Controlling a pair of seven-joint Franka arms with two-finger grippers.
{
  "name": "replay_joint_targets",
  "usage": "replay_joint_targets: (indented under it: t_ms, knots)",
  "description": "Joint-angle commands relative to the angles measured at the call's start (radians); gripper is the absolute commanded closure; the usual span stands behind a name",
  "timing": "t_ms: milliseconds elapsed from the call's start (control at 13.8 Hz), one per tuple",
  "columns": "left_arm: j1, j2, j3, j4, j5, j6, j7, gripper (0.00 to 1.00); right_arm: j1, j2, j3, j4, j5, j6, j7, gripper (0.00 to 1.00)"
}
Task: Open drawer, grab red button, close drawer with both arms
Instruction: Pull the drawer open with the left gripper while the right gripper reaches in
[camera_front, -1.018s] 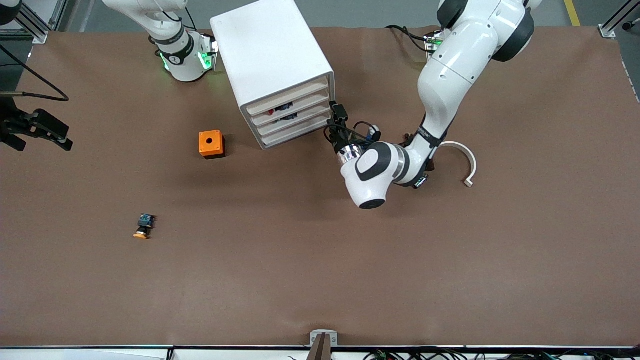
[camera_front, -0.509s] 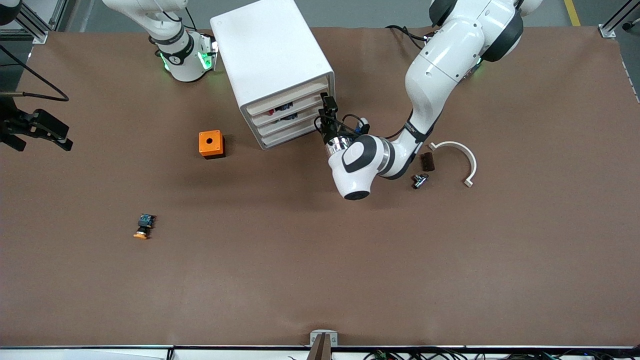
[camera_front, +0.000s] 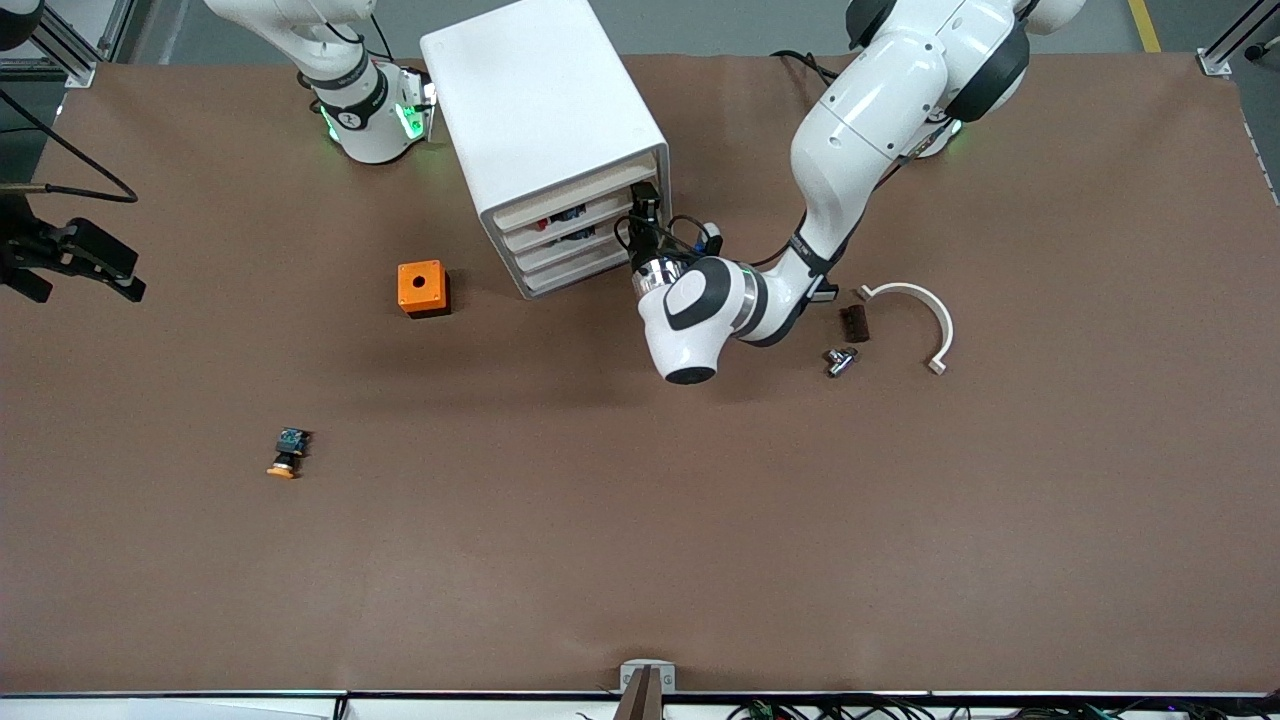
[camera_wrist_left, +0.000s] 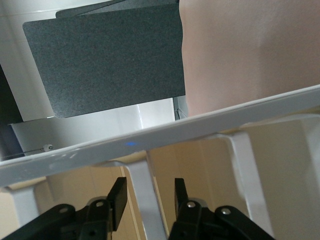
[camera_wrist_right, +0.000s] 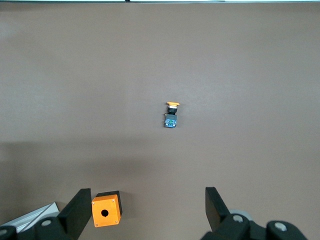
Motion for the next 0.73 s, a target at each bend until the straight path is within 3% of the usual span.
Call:
replay_joint_targets:
  t_ms: [0,364,655]
  knots:
    - [-0.01,0.019,0.003,0.027,-0.049,-0.008,-0.015,0.66,0.004,-0.019,-0.001,-0.012,-0.018,0.004,-0.004,0.0]
    - [-0.009,0.028,0.009,0.027,-0.062,-0.005,-0.02,0.82,0.004,-0.019,-0.001,-0.013,-0.018,0.004,-0.004,0.0]
    - [0.005,0.029,0.012,0.027,-0.077,0.026,-0.023,0.85,0.004,-0.019,-0.001,-0.012,-0.018,0.004,-0.004,0.0]
